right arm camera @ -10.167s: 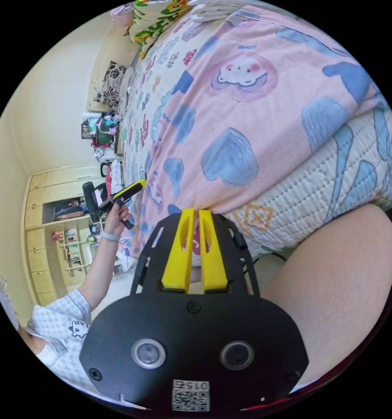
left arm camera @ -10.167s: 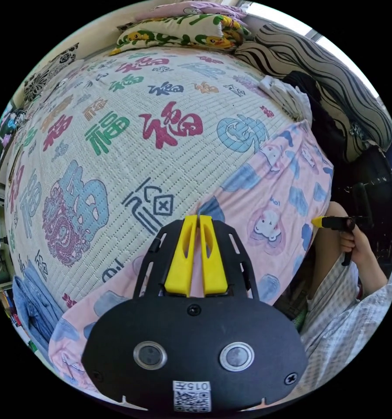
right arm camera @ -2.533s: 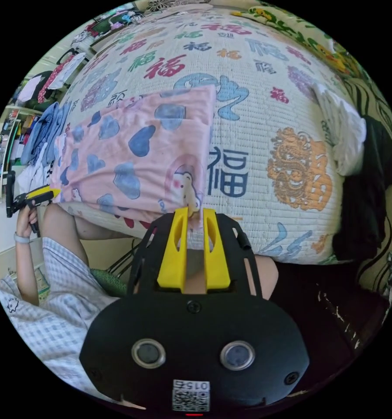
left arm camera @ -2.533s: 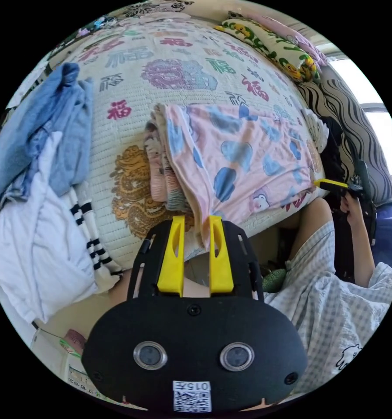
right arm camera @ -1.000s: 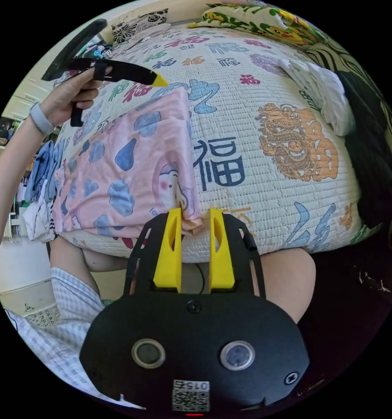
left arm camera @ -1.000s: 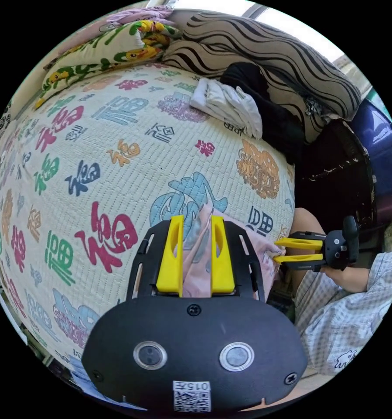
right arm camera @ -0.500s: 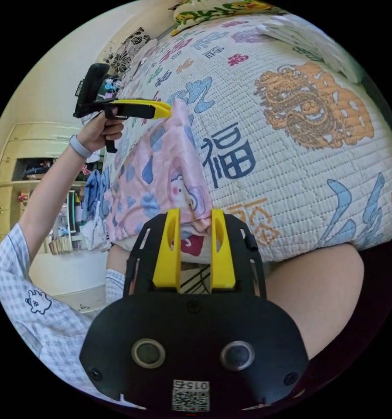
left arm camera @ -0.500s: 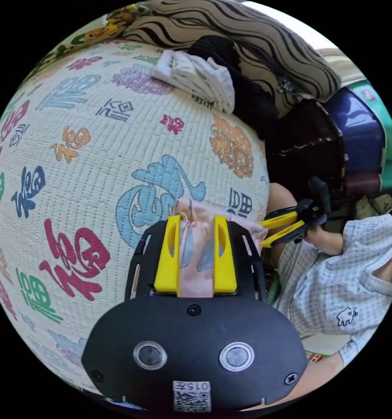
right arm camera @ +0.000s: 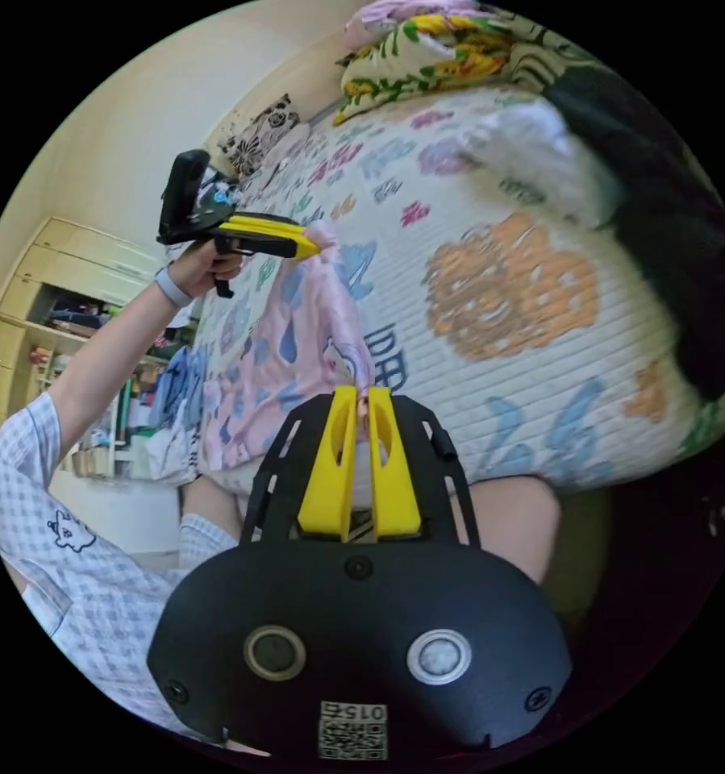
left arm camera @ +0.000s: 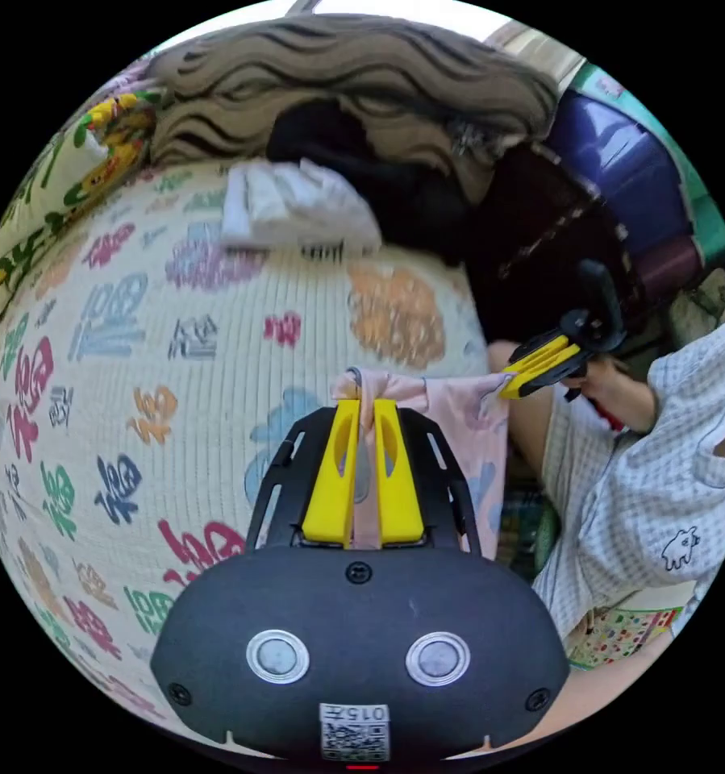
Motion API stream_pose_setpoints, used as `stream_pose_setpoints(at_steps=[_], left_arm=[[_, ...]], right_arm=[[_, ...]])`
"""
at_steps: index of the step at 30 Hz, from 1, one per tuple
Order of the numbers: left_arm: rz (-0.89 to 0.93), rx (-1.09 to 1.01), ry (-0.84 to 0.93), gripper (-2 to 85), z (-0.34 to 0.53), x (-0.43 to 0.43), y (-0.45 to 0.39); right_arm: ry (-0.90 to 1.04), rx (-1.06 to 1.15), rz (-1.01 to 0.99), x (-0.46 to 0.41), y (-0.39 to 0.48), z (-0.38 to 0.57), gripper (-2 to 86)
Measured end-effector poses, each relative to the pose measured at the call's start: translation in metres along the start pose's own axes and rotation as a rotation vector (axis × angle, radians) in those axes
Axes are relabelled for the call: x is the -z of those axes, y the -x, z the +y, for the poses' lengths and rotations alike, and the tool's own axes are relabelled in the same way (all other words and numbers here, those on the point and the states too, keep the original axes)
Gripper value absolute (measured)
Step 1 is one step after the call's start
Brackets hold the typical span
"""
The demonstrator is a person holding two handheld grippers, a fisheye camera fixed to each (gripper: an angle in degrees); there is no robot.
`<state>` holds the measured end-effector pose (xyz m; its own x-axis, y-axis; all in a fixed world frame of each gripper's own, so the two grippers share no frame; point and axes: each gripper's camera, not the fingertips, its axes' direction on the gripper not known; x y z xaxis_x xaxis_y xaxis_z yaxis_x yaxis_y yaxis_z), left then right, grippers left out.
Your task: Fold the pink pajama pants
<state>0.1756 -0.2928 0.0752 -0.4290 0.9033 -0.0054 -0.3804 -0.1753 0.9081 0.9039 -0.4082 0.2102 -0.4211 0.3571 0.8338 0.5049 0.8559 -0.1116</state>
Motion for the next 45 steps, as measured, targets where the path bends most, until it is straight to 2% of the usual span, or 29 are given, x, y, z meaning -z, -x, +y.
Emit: stream_pose_setpoints(at_steps=[2, 5, 7, 12, 16, 23, 27, 34, 36, 39, 40, 41, 45], left_arm=[[0.047, -0.049, -0.177, 1.6, -0.013, 0.036, -0.001], [0.059, -0.145, -0.322, 1.6, -0.013, 0.073, -0.011], [0.062, -0.172, -0.357, 1.5, 0.002, 0.089, -0.011], [0.130, -0.091, -0.418, 1.4, 0.087, 0.114, 0.009], [0.214, 0.069, -0.500, 1.4, 0.178, 0.119, 0.028], [0.246, 0.340, -0.389, 2.5, 0.271, 0.076, 0.049], [0.303, 0.431, -0.455, 3.6, 0.295, 0.070, 0.054], [0.046, 0.521, -0.589, 4.6, 0.302, 0.124, 0.011], [0.020, 0.506, -0.579, 4.0, 0.285, 0.123, -0.008], [0.053, 0.522, -0.402, 2.0, 0.247, 0.090, -0.022], [-0.052, 0.573, -0.290, 1.5, 0.239, 0.077, -0.024], [-0.097, 0.609, -0.263, 1.2, 0.239, 0.071, -0.024], [-0.035, 0.723, -0.300, 1.5, 0.248, 0.075, -0.021]], right_arm=[[-0.099, 0.005, 0.073, 0.041, -0.006, -0.003, 1.2], [-0.170, 0.074, 0.112, 0.081, 0.007, -0.002, 1.2], [-0.163, 0.156, 0.114, 0.088, 0.028, 0.002, 1.2], [-0.060, 0.369, -0.046, 0.049, 0.097, 0.021, 1.4], [0.114, 0.453, -0.220, -0.029, 0.145, 0.032, 1.7], [0.341, 0.472, -0.100, -0.133, 0.170, 0.053, 3.1], [0.379, 0.489, -0.064, -0.144, 0.176, 0.058, 6.1], [0.249, 0.595, 0.064, -0.124, 0.185, 0.052, 5.6], [0.285, 0.589, 0.118, -0.143, 0.183, 0.048, 4.7], [0.336, 0.558, 0.223, -0.173, 0.178, 0.050, 1.0], [0.370, 0.544, 0.232, -0.182, 0.174, 0.054, 0.5], [0.359, 0.516, 0.209, -0.184, 0.170, 0.055, 0.3], [0.390, 0.439, 0.104, -0.177, 0.161, 0.043, 0.9]])
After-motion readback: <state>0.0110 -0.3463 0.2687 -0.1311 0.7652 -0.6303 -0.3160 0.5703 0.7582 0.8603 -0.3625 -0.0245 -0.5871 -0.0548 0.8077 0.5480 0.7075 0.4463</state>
